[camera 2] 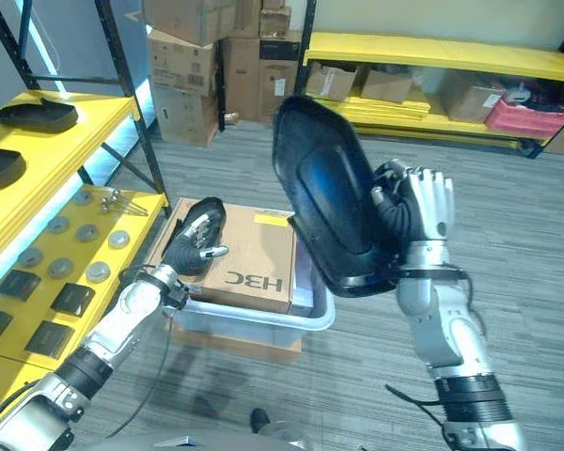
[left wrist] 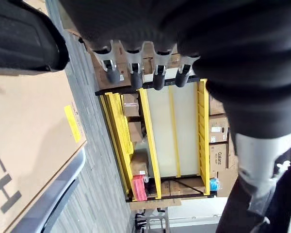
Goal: Move parts from the plastic box to the shelf.
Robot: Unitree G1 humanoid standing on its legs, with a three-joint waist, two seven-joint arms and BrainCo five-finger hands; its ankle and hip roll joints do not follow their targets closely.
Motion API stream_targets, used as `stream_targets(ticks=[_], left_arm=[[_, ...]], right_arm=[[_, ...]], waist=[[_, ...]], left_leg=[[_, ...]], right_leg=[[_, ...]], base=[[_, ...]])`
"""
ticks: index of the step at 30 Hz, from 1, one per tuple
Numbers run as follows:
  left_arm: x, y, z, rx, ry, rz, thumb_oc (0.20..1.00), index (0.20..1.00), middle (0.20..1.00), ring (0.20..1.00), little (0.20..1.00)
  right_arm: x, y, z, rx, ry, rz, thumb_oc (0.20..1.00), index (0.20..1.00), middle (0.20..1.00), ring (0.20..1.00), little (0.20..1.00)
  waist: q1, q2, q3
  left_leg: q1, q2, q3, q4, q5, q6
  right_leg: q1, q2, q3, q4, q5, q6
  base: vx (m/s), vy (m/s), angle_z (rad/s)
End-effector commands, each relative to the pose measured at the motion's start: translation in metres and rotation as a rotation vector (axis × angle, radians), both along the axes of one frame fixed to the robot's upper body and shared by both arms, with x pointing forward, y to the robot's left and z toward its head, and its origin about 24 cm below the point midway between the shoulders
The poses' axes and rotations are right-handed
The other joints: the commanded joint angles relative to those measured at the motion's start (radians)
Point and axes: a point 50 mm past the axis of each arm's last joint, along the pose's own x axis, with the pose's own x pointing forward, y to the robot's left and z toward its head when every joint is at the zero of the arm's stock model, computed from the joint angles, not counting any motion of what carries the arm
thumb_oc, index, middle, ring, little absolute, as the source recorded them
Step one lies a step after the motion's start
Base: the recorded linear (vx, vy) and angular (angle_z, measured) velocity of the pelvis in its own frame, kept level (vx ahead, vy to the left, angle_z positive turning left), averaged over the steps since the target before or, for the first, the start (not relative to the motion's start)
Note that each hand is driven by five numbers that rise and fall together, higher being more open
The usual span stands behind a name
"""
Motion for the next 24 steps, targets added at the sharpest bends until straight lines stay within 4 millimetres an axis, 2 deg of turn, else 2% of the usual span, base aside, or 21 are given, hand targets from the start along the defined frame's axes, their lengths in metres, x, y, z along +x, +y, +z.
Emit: stream_targets(ticks=[1,4,5,8,15,19,24], left_arm=[[0.017,-0.026,0.014,-0.018,-0.049,-0.041,1.000,1.000,1.000,1.000,1.000],[0.020,-0.039,0.016,-0.041,-0.037,-0.064,1.000,1.000,1.000,1.000,1.000],[0.020,-0.039,0.016,-0.041,-0.038,-0.064,1.000,1.000,1.000,1.000,1.000],[0.021,-0.052,0.020,-0.049,-0.038,-0.088,1.000,1.000,1.000,1.000,1.000],[0.024,-0.067,0.029,-0.082,-0.052,-0.115,1.000,1.000,1.000,1.000,1.000],[0.025,-0.068,0.032,-0.114,-0.049,-0.103,1.000,1.000,1.000,1.000,1.000],[0.025,-0.066,0.037,-0.124,-0.090,-0.082,1.000,1.000,1.000,1.000,1.000]], right_arm=[[-0.005,0.020,0.035,0.024,-0.188,0.137,0.200,0.200,0.200,0.200,0.200],[0.001,0.041,0.031,0.063,-0.166,0.235,0.200,0.200,0.200,0.200,0.200],[0.001,0.041,0.031,0.063,-0.166,0.236,0.200,0.200,0.200,0.200,0.200],[0.006,0.073,0.032,0.124,-0.154,0.390,0.200,0.200,0.200,0.200,0.200],[0.003,0.119,0.039,0.266,-0.134,0.643,0.200,0.200,0.200,0.200,0.200],[0.002,0.136,0.038,0.316,-0.098,0.738,0.200,0.200,0.200,0.200,0.200],[-0.001,0.146,0.035,0.324,-0.068,0.797,0.200,0.200,0.200,0.200,0.200]], waist=[[0.053,0.023,-0.058],[0.048,0.028,-0.056],[0.047,0.028,-0.056],[0.049,0.033,-0.050],[0.053,0.036,-0.039],[0.059,0.034,-0.033],[0.061,0.031,-0.030]], left_leg=[[0.133,0.036,0.023,0.038,-0.202,-0.057],[0.135,0.037,0.025,0.038,-0.200,-0.058],[0.135,0.037,0.025,0.038,-0.200,-0.058],[0.128,0.037,0.023,0.038,-0.195,-0.060],[0.112,0.037,0.013,0.034,-0.183,-0.063],[0.102,0.033,0.007,0.034,-0.179,-0.064],[0.094,0.031,0.001,0.034,-0.177,-0.064]], right_leg=[[0.005,0.026,-0.082,0.091,-0.192,0.119],[0.007,0.026,-0.084,0.093,-0.192,0.116],[0.007,0.026,-0.084,0.093,-0.192,0.116],[0.004,0.022,-0.091,0.096,-0.191,0.114],[0.000,0.014,-0.109,0.104,-0.191,0.111],[-0.003,0.007,-0.121,0.109,-0.193,0.110],[-0.004,0.002,-0.128,0.110,-0.196,0.107]], base=[[0.01,0.007,-0.08],[0.00,0.004,-0.02],[0.00,0.000,0.00],[-0.02,0.007,-0.02],[-0.01,0.002,-0.03],[0.00,0.000,0.00],[-0.01,-0.002,0.07]])
